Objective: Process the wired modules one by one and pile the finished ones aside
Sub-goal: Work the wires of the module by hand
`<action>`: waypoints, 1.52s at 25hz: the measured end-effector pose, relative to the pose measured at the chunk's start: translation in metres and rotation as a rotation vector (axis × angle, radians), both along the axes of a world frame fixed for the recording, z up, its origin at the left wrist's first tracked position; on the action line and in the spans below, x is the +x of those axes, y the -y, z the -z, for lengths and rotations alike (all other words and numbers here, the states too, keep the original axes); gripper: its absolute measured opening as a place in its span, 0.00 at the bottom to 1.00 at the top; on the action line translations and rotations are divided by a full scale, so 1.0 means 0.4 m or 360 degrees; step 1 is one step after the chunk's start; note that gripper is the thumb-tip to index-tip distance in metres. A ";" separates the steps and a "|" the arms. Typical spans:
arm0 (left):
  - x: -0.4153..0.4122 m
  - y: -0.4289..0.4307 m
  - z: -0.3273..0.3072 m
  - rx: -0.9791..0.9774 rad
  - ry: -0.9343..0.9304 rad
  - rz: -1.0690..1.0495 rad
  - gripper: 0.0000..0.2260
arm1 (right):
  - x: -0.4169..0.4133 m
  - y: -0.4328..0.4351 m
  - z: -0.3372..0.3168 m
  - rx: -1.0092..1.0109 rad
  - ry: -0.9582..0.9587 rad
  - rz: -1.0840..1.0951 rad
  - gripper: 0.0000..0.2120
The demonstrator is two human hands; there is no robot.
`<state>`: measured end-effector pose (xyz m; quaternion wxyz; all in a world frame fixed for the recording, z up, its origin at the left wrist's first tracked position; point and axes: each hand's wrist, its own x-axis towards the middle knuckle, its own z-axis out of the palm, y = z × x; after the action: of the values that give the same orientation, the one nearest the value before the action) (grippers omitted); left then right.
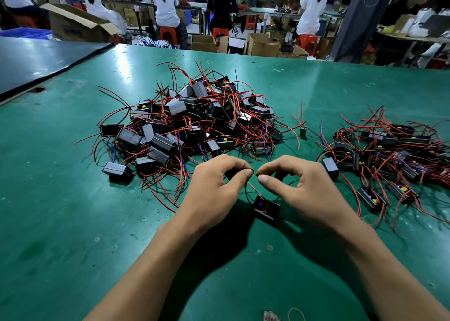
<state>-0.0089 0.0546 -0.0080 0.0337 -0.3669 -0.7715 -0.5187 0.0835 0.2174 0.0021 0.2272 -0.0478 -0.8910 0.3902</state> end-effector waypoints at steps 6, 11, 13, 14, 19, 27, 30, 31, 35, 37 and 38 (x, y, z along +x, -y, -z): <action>0.002 0.005 -0.011 0.0012 0.0270 0.0125 0.04 | -0.006 0.003 0.014 -0.0057 -0.0134 0.0094 0.04; -0.001 0.008 -0.014 0.0042 0.0443 0.0209 0.04 | -0.007 0.003 0.015 -0.0077 -0.0159 0.0108 0.03; 0.000 0.009 -0.014 0.0042 0.0476 0.0214 0.05 | -0.006 0.006 0.015 -0.0113 -0.0145 0.0107 0.03; -0.001 0.010 -0.014 0.0040 0.0497 0.0223 0.05 | -0.006 0.007 0.016 -0.0125 -0.0138 0.0106 0.03; -0.003 0.009 -0.011 0.0022 0.0563 0.0292 0.05 | -0.009 0.013 0.017 -0.0252 -0.0180 0.0116 0.03; -0.008 0.007 -0.010 0.0062 0.0518 0.0228 0.04 | -0.002 0.025 0.020 0.0183 -0.0382 0.0127 0.02; -0.006 0.007 -0.010 0.0070 0.0547 0.0233 0.04 | -0.003 0.025 0.020 0.0285 -0.0427 0.0099 0.07; -0.006 0.007 -0.010 0.0075 0.0557 0.0237 0.04 | -0.005 0.024 0.020 0.0290 -0.0433 0.0078 0.08; -0.008 0.010 -0.014 0.0057 0.0580 0.0293 0.05 | -0.010 0.014 0.025 0.0243 -0.0473 -0.0006 0.05; -0.007 0.013 -0.017 0.0052 0.0592 0.0315 0.05 | -0.011 0.013 0.030 0.0274 -0.0479 -0.0013 0.04; -0.006 0.015 -0.019 0.0048 0.0596 0.0317 0.05 | -0.011 0.013 0.033 0.0327 -0.0474 0.0003 0.04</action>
<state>-0.0114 0.0488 -0.0005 -0.1563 -0.3379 -0.7164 -0.5901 0.0790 0.2122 -0.0112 0.3607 0.0330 -0.8826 0.2995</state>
